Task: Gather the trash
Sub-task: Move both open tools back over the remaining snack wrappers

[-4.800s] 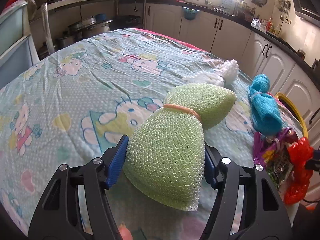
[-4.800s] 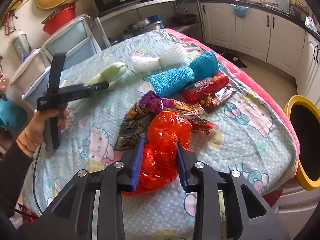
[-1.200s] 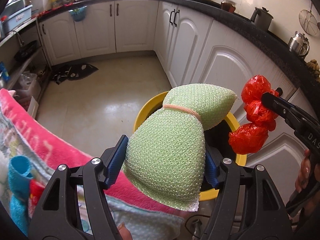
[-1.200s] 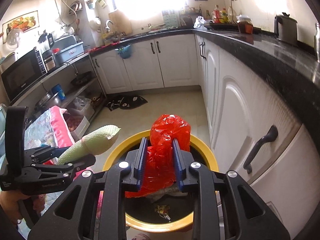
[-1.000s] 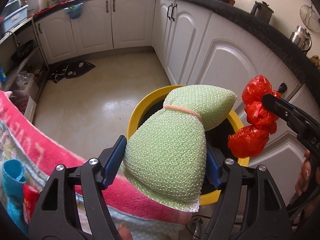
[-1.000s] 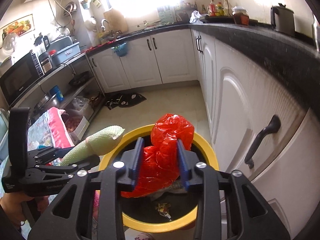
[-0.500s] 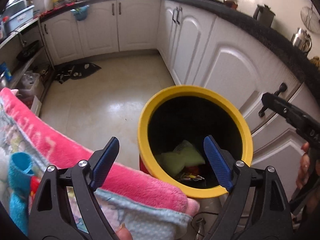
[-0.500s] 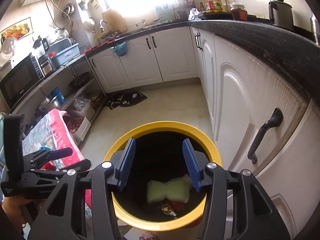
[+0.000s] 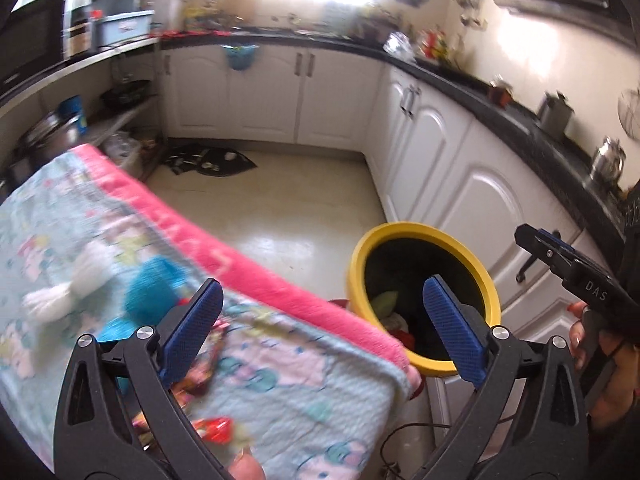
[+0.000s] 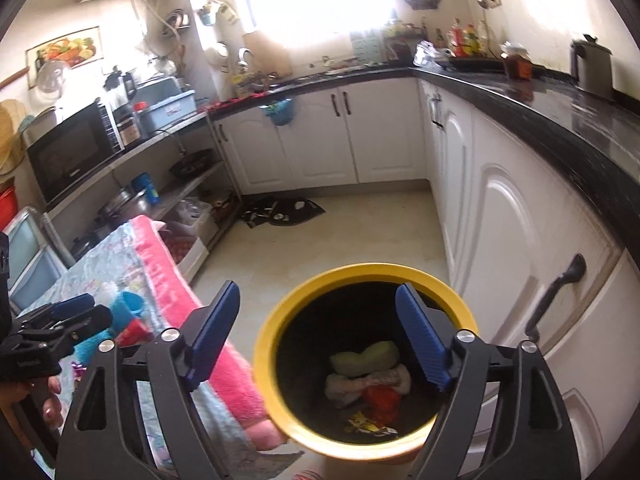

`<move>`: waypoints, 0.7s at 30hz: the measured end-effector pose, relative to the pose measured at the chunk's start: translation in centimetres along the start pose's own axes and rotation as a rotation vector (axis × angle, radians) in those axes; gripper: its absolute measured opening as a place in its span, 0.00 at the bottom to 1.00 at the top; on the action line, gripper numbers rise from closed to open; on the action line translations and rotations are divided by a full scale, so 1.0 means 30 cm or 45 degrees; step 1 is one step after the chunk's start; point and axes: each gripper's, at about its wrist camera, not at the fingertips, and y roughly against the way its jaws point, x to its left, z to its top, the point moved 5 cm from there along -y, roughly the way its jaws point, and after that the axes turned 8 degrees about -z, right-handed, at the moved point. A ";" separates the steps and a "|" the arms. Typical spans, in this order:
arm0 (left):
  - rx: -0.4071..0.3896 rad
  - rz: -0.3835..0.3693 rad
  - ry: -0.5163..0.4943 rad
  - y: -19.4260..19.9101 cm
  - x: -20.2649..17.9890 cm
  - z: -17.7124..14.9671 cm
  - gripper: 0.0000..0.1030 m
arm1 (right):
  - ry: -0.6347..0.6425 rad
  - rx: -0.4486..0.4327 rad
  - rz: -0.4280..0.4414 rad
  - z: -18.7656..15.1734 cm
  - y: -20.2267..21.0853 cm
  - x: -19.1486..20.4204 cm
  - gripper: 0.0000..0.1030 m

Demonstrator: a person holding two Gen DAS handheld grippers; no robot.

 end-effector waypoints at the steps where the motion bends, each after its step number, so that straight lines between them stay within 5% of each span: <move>1: -0.011 0.010 0.015 0.020 0.014 -0.002 0.90 | 0.013 -0.003 0.010 0.001 0.008 0.021 0.78; 21: -0.201 0.206 0.186 0.424 0.256 -0.109 0.90 | 0.229 -0.035 0.271 -0.018 0.163 0.389 0.88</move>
